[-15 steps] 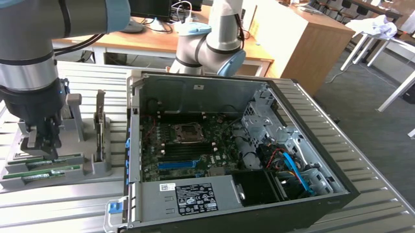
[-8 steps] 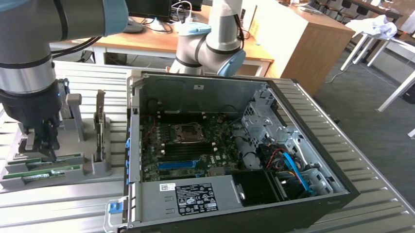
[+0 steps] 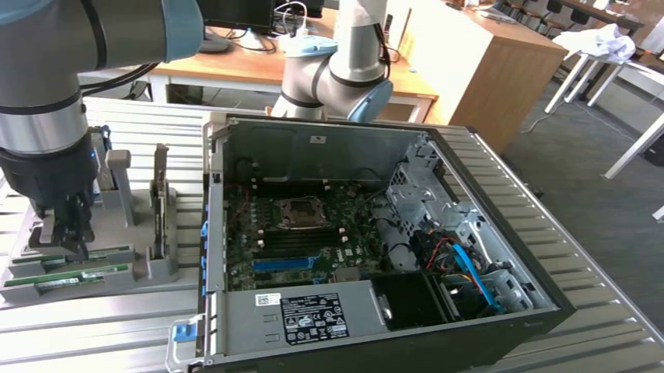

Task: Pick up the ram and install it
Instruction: 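Pick up the ram and move it above insertion slot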

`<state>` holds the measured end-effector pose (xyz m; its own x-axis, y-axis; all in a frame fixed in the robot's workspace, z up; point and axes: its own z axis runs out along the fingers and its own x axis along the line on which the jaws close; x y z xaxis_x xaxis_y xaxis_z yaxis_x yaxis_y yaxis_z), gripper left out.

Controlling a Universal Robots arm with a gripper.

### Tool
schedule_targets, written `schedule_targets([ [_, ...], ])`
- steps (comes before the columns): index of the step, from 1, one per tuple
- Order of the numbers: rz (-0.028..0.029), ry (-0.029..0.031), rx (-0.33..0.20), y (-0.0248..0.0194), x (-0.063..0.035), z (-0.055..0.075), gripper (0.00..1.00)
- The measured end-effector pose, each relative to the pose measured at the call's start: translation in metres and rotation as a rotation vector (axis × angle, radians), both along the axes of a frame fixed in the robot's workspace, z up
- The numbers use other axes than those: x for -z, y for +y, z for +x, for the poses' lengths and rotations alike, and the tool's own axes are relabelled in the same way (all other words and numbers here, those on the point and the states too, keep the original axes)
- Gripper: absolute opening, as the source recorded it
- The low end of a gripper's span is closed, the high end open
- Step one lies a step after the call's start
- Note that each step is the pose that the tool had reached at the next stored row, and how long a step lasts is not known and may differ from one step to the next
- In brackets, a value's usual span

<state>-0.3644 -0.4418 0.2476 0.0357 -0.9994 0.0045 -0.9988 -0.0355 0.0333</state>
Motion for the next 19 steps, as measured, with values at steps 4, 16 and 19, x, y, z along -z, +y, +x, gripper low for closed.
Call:
schedule_targets([
  [4, 0.0, 0.0, -0.001, 0.0, 0.0023, -0.001, 0.36],
  [16, 0.0001, -0.0001, -0.003, -0.0002, 0.0089, -0.0045, 0.36],
  [19, 0.0, -0.0001, -0.004, -0.0005, 0.0105, -0.0059, 0.36],
])
